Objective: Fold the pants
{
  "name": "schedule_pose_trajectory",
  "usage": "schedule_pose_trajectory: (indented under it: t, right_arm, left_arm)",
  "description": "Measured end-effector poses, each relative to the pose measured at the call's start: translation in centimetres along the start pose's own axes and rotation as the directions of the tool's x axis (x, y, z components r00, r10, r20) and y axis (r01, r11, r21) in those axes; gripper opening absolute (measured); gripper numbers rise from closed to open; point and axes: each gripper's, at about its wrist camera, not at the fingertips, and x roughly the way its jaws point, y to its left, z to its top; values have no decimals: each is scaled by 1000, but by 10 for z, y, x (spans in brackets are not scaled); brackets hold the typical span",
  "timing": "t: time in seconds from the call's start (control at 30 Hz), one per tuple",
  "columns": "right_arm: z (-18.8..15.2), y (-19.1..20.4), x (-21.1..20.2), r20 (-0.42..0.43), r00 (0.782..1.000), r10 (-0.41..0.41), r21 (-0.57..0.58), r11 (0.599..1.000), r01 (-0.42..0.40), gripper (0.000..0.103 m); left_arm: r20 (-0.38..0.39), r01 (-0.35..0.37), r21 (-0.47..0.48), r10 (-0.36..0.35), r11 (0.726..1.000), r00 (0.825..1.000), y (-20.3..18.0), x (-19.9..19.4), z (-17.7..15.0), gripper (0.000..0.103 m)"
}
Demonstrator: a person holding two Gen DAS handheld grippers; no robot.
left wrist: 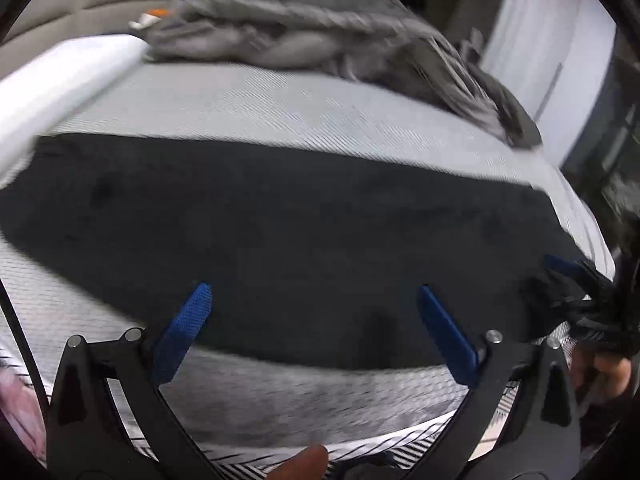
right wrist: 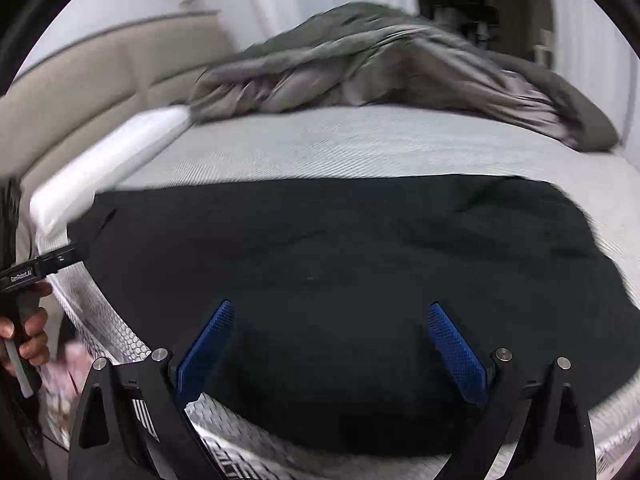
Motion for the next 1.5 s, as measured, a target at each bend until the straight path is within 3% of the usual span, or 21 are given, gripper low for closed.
schedule_pose_trajectory:
  t: [0.13,0.2,0.27,0.37,0.43,0.5,0.57,0.7,0.77,0.83,0.9,0.97,1.03,1.1,1.17,1.23,1.27,1.3,1.37,1.4,1.5]
  right_arm:
    - [-18,22,31,-66,997,-36,-155,988,26,99]
    - [-32,8,21,-44,996,-73,-199,978,63,99]
    - [-48,-30,4,-12,986,-169,-174,971,164,99]
    - [-61,-99,-7,-18,940,-342,-71,938,340,99]
    - [-70,-143,-21,-37,934,-355,34,934,356,99]
    - [-71,-150,-32,-32,928,-371,48,927,372,98]
    - [-68,-129,-43,-18,914,-405,21,914,405,99]
    - [-49,-68,-54,54,969,-240,-29,970,242,99]
    - [-34,-39,-38,50,985,-168,-57,984,171,99]
    - [-19,-21,-14,34,994,-100,-59,993,102,99]
    - [-19,-6,7,1,998,-60,-87,994,60,99]
    - [-25,0,19,-22,995,-100,-152,984,95,99]
    - [-37,-12,21,-15,987,-160,-174,972,155,99]
    - [-46,-53,10,-1,981,-192,-92,977,191,98]
    - [-54,-94,-4,11,952,-306,-30,951,307,97]
    - [-66,-136,-27,48,894,-445,3,895,445,98]
    - [-69,-151,-31,42,846,-532,14,847,531,98]
    - [-75,-172,-41,37,863,-503,67,863,500,99]
    - [-79,-192,-49,-5,925,-379,169,912,374,98]
    - [-78,-192,-52,-7,927,-376,172,913,371,97]
    - [-65,-160,-70,52,881,-470,110,880,463,96]
  left_arm:
    - [-46,-83,126,89,989,995,-33,39,-21,102]
    - [-12,-65,151,67,986,998,-34,41,-28,102]
    - [-4,-35,157,36,987,999,-33,39,-36,102]
    - [2,-33,164,33,986,999,-29,35,-42,102]
    - [2,-43,162,43,986,999,-26,36,-43,102]
    - [-3,-59,154,60,986,998,-25,35,-41,102]
    - [-7,-71,143,73,987,997,-20,38,-25,102]
    - [-23,-2,135,5,991,1000,-41,29,-17,102]
    - [-45,-19,174,27,985,999,-57,35,-16,102]
    - [-82,-43,190,59,981,995,-63,48,-20,103]
    - [-77,-24,184,39,983,996,-57,51,-26,103]
    - [-57,-14,189,25,982,998,-51,48,-30,103]
    - [-53,-11,186,22,983,998,-42,45,-33,102]
    - [-55,-1,174,11,985,998,-35,43,-33,102]
    - [-57,7,175,3,984,998,-32,43,-33,102]
    - [-51,1,183,8,983,999,-31,45,-33,103]
    - [-46,-6,187,15,982,999,-32,45,-34,103]
    - [-45,-12,191,21,982,999,-32,47,-33,103]
    - [-39,-20,181,27,983,999,-33,45,-32,103]
    - [-31,-25,159,30,987,999,-32,42,-31,103]
    - [-24,-15,121,18,993,1000,-35,33,-21,102]
